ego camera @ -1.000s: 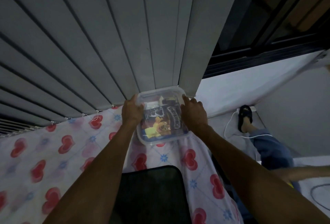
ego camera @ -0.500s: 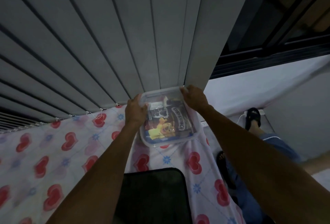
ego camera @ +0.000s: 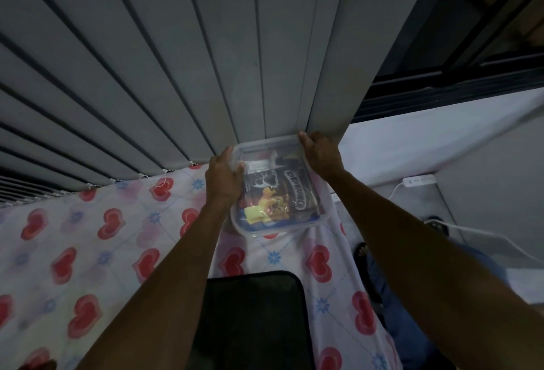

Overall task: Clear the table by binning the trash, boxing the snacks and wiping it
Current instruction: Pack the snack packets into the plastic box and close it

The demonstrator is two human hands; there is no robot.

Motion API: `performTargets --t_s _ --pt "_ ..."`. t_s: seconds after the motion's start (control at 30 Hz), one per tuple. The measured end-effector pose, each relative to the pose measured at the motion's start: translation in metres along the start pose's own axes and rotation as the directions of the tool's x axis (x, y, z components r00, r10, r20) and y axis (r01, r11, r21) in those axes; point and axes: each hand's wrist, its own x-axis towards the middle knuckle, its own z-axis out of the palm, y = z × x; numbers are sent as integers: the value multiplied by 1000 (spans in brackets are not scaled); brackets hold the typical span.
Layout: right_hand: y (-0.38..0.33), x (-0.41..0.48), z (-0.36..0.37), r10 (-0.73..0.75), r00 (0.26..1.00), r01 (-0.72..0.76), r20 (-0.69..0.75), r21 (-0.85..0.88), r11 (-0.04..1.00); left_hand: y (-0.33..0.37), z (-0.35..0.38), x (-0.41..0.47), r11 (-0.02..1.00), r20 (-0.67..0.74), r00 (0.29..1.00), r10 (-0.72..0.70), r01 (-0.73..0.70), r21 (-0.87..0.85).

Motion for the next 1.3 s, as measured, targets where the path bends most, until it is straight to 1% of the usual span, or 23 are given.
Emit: performTargets --t_s 0.03,0.1,0.17,0.2,0.27,0.3,0.4,0.47,0.57,0.67,0.77,0.83,0.9,1.0,1.07,1.13,1.2,1.3 --pt "0 -1 0 -9 1000 9 0 -14 1000 -2 2 -1 1000 -5 1000 3 -3 -1" --pt "-3 -1 -1 27 1000 -27 10 -33 999 -4 6 -6 1000 -18 1000 -5 4 -29" --pt "-6 -1 -5 57 997 -53 52 -81 995 -2 9 -12 997 -28 999 -44 42 -57" --pt "-5 -3 -7 75 995 -69 59 -100 993 0 9 -14 994 -35 996 -86 83 -75" --pt "0 -16 -14 119 992 -116 28 -103 988 5 6 -19 975 -53 977 -207 201 -96" --pt "6 -26 -14 152 988 -150 14 -110 983 5 5 -24 967 -67 966 -249 243 -80" --pt "26 -62 -5 243 969 -245 -31 -167 955 -2 3 -43 959 -88 956 -281 283 2" --pt "32 -80 5 244 965 -258 -98 -170 951 -9 8 -54 961 -100 957 -271 274 23" --pt "30 -91 10 176 968 -207 -177 -179 962 -12 12 -60 968 -124 965 -233 242 61" --pt "27 -95 10 108 967 -160 -231 -217 963 -10 11 -60 974 -132 968 -212 220 57" --pt "28 -91 11 108 972 -164 -209 -275 947 -7 10 -61 972 -119 967 -227 233 38" --pt "33 -88 13 72 976 -133 -206 -302 944 -6 10 -62 970 -106 965 -240 244 24" --pt "34 -89 14 79 973 -136 -215 -262 955 -6 10 -62 969 -109 964 -242 246 25" --pt "28 -91 10 109 968 -145 -225 -152 978 -8 8 -61 969 -115 964 -238 243 30" --pt "24 -94 9 106 972 -132 -208 -119 984 -13 5 -61 971 -119 965 -233 238 28" --pt "19 -95 12 92 981 -107 -169 -81 991 -24 1 -63 973 -153 962 -225 229 11" --pt "14 -94 20 57 988 -66 -145 -60 996 -32 -7 -65 972 -174 957 -230 236 15" --pt "2 -88 31 42 992 -49 -123 -58 997 -40 -20 -62 959 -191 944 -269 280 31"
